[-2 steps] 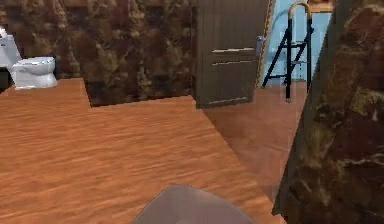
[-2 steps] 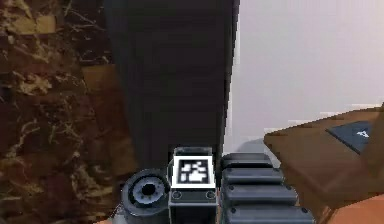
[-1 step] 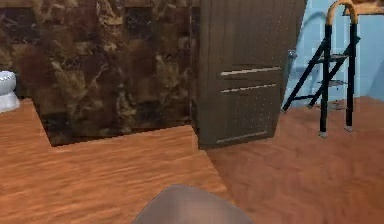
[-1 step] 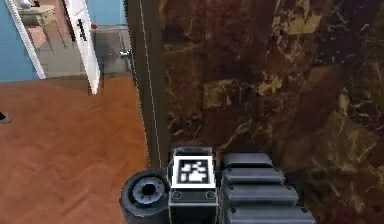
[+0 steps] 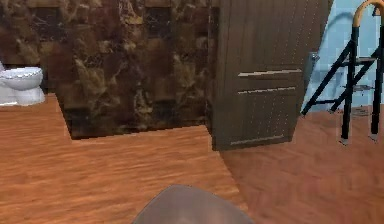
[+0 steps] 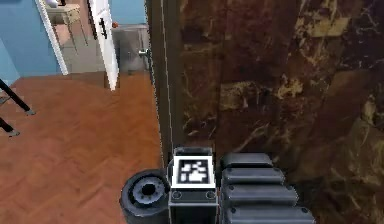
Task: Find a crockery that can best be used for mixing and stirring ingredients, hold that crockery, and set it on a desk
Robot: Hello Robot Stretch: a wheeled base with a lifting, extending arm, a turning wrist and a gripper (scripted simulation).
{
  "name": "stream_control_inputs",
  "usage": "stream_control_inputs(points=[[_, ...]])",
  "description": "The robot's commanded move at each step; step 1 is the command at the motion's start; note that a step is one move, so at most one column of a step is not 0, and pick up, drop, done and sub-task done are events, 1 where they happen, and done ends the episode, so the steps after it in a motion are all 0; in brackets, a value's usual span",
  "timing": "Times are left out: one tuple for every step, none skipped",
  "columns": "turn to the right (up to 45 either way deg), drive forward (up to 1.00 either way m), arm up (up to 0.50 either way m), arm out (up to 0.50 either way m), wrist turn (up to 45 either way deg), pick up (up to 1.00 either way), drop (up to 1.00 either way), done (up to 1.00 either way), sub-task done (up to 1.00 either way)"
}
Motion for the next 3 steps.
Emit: stream_control_inputs(points=[[0.0, 0.25, 0.0, 0.0, 0.0, 0.0, 0.0, 0.0, 0.0], [45.0, 0.0, 0.0, 0.0, 0.0, 0.0, 0.0, 0.0, 0.0], [15.0, 0.0, 0.0, 0.0, 0.0, 0.0, 0.0, 0.0, 0.0]])
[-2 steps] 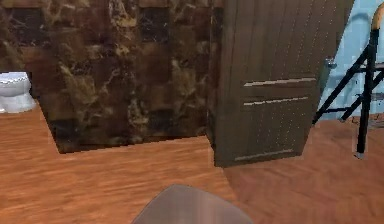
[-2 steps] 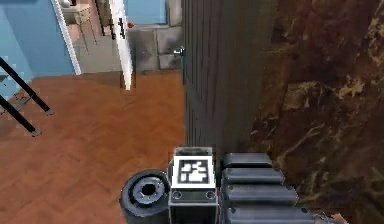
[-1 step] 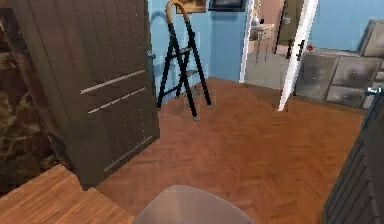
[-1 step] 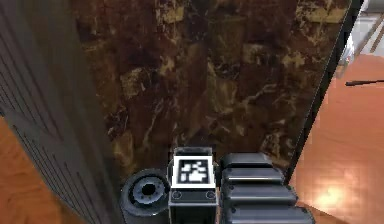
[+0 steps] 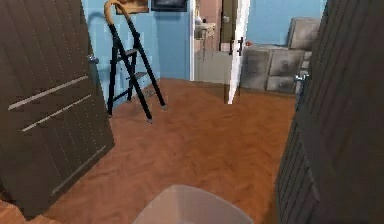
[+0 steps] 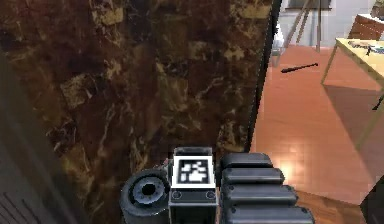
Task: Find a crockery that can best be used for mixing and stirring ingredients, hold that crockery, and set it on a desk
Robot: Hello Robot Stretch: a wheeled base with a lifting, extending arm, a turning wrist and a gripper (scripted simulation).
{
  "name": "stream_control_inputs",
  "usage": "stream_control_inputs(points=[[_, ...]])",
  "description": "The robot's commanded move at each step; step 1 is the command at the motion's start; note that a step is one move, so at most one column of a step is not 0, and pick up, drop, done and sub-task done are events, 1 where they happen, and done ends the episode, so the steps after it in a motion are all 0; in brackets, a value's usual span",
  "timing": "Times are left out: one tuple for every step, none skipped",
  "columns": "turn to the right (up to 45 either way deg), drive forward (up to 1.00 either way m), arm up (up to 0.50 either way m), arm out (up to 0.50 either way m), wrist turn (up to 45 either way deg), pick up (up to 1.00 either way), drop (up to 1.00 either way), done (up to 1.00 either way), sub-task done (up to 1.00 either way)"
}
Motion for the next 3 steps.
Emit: stream_control_inputs(points=[[3.0, 0.0, 0.0, 0.0, 0.0, 0.0, 0.0, 0.0, 0.0], [0.0, 0.3, 0.0, 0.0, 0.0, 0.0, 0.0, 0.0, 0.0], [0.0, 1.0, 0.0, 0.0, 0.0, 0.0, 0.0, 0.0, 0.0]])
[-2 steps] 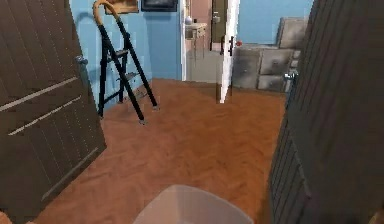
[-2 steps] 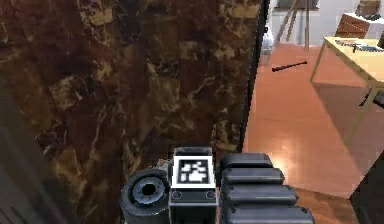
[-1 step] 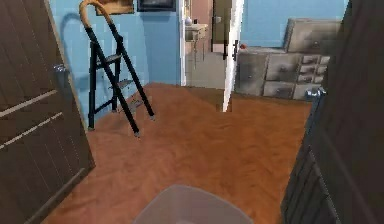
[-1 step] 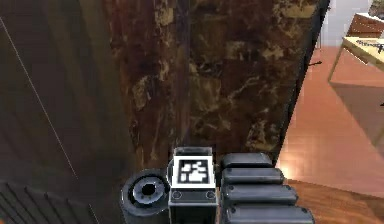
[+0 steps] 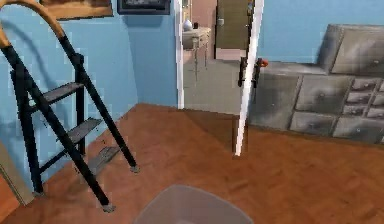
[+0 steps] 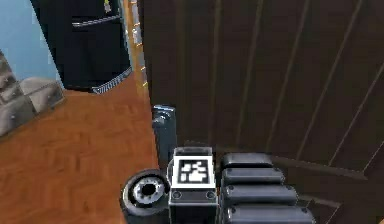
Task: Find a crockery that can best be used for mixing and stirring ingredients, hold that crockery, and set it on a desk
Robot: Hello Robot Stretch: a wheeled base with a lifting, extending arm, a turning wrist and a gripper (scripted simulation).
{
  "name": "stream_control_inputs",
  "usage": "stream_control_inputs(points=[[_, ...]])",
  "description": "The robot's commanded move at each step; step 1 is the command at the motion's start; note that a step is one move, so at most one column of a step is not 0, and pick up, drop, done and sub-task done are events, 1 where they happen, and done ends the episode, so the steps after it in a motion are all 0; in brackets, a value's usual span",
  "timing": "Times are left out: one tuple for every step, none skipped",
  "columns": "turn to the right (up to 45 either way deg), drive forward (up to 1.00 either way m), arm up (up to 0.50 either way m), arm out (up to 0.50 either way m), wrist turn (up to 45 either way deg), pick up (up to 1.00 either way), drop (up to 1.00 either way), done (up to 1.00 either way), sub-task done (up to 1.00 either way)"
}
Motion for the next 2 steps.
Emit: stream_control_inputs(points=[[0.0, 1.0, 0.0, 0.0, 0.0, 0.0, 0.0, 0.0, 0.0], [0.0, 0.5, 0.0, 0.0, 0.0, 0.0, 0.0, 0.0, 0.0]])
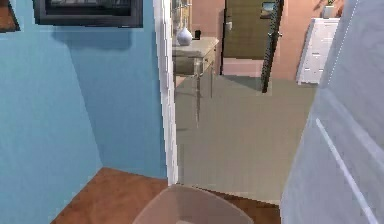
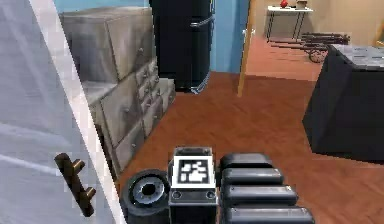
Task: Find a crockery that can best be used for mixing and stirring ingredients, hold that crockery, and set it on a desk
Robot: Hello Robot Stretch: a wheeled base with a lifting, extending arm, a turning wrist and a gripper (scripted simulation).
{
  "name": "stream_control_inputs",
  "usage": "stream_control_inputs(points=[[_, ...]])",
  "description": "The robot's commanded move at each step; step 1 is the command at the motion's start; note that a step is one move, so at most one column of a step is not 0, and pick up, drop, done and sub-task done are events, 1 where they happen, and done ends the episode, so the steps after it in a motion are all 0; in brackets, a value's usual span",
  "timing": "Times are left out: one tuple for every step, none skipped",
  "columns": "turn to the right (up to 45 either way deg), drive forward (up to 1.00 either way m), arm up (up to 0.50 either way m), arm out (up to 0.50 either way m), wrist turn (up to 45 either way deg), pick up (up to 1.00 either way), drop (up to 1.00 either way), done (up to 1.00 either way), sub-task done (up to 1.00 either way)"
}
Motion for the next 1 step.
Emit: stream_control_inputs(points=[[-27.0, 0.0, 0.0, 0.0, 0.0, 0.0, 0.0, 0.0, 0.0]])
